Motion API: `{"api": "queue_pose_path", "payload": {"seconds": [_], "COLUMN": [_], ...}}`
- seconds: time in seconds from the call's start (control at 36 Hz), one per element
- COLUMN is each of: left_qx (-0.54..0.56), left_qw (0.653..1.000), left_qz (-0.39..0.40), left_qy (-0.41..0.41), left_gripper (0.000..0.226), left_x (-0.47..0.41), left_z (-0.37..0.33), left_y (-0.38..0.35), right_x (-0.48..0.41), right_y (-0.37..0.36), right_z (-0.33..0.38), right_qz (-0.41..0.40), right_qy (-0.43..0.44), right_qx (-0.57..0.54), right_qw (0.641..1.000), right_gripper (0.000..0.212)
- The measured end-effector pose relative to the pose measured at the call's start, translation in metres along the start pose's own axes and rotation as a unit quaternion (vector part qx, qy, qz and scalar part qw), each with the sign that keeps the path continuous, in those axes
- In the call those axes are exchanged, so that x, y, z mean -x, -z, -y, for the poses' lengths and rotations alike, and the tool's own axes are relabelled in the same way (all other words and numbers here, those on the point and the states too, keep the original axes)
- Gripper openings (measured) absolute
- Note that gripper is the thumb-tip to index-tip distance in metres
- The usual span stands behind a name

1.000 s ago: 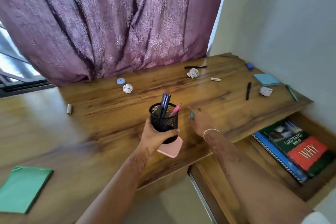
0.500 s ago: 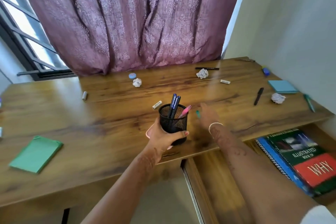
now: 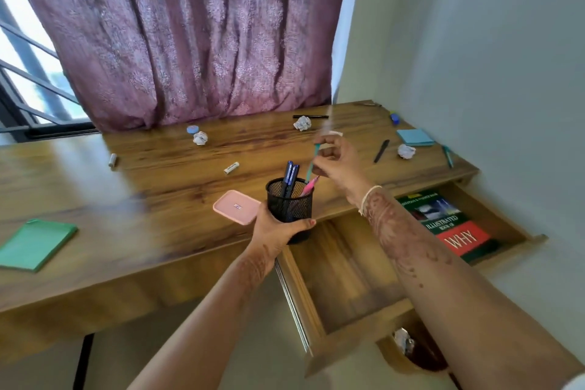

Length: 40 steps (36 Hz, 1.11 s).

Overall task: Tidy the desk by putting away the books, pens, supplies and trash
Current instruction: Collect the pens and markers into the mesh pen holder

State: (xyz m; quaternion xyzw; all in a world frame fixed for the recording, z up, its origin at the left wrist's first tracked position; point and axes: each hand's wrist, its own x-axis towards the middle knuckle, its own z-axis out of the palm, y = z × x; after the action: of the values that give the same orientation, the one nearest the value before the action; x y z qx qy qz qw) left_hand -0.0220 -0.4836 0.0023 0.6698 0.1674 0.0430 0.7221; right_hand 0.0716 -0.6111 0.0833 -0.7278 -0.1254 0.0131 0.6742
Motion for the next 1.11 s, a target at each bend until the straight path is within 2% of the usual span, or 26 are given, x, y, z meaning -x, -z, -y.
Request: {"api": "queue_pose_path", "payload": {"seconds": [0.11, 0.31, 0.53, 0.61, 0.69, 1.0, 1.11], "left_qx": [-0.009, -0.010, 0.021, 0.035, 0.040, 0.053, 0.062], "left_qw": [1.000, 1.000, 0.999, 0.999, 0.999, 0.997, 0.994], "left_qz": [0.016, 0.023, 0.027, 0.019, 0.005, -0.053, -0.086], "left_qy": [-0.002, 0.001, 0.000, 0.003, 0.008, 0.033, 0.020], "left_gripper": [0.095, 0.095, 0.101, 0.100, 0.099, 0.096, 0.092], "left_x": [0.010, 0.011, -0.034, -0.053, -0.070, -0.118, -0.131], "left_z": [-0.003, -0.008, -0.009, -0.010, -0.012, 0.001, 0.007], "left_y": [-0.016, -0.049, -0.104, -0.128, -0.151, -0.207, -0.222], "right_x": [0.019, 0.017, -0.031, -0.057, -0.083, -0.155, -0.174], "right_y": [0.022, 0.060, 0.107, 0.128, 0.155, 0.230, 0.240], "right_z": [0.002, -0.004, -0.026, -0.037, -0.055, -0.134, -0.150], "right_qz": [0.015, 0.022, 0.039, 0.023, -0.002, -0.044, -0.020], "right_qy": [0.027, 0.023, -0.016, -0.044, -0.080, -0.155, -0.147], "right_qx": [0.095, 0.117, 0.125, 0.068, 0.038, 0.101, 0.190], "right_qw": [0.995, 0.993, 0.991, 0.996, 0.996, 0.982, 0.970], "right_gripper": [0.026, 0.008, 0.017, 0.021, 0.011, 0.006, 0.016]}}
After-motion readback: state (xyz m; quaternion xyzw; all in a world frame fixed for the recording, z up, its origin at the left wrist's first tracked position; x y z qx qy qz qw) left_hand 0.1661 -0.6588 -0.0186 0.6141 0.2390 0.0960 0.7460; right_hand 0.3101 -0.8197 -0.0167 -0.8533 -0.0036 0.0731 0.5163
